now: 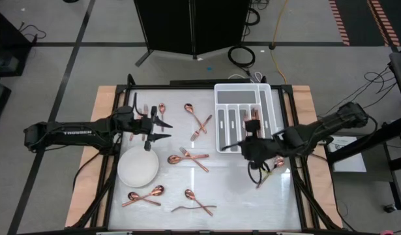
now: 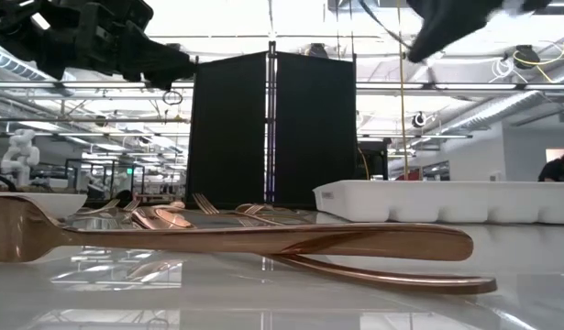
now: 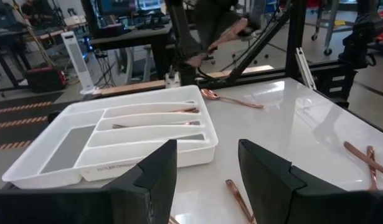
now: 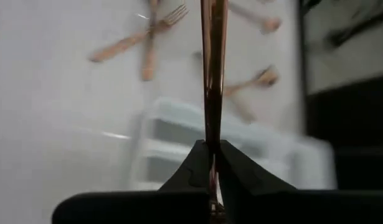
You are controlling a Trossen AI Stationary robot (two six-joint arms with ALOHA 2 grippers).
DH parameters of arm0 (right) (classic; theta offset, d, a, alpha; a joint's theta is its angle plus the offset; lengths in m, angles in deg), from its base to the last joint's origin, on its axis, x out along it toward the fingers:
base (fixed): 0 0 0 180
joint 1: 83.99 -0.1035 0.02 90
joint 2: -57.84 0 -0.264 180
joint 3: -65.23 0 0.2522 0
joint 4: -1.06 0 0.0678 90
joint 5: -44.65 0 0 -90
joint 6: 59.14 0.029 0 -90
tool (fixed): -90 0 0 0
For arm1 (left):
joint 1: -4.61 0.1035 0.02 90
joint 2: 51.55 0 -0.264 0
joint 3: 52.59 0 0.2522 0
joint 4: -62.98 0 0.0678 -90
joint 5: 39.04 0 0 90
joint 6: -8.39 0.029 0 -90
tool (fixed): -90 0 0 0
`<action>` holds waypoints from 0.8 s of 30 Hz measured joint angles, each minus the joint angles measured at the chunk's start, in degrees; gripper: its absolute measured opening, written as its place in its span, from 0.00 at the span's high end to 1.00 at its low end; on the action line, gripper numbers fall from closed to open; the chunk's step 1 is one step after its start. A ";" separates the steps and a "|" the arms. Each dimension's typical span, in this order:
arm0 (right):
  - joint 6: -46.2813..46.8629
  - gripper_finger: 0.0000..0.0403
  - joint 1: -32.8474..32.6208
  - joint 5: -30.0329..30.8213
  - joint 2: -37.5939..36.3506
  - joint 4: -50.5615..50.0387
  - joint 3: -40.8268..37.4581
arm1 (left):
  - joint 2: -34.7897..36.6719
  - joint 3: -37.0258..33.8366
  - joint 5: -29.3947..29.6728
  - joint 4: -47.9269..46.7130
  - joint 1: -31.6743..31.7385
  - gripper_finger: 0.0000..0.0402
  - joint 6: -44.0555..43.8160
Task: Sort silverware
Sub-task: Put the bronze fork into the silverware tray
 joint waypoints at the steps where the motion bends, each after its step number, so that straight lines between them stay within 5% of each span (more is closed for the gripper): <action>1: -5.78 1.00 1.35 0.79 0.00 1.56 -0.13 | 0.00 0.00 0.02 0.25 0.00 0.57 0.27; 14: -62.51 0.99 22.76 -8.92 1.52 12.46 -2.95 | 0.02 0.00 0.03 5.06 0.01 0.57 -1.12; 24: -75.84 0.99 30.52 -16.50 6.95 -3.36 -2.98 | 0.02 0.00 1.90 8.27 0.02 0.57 -7.06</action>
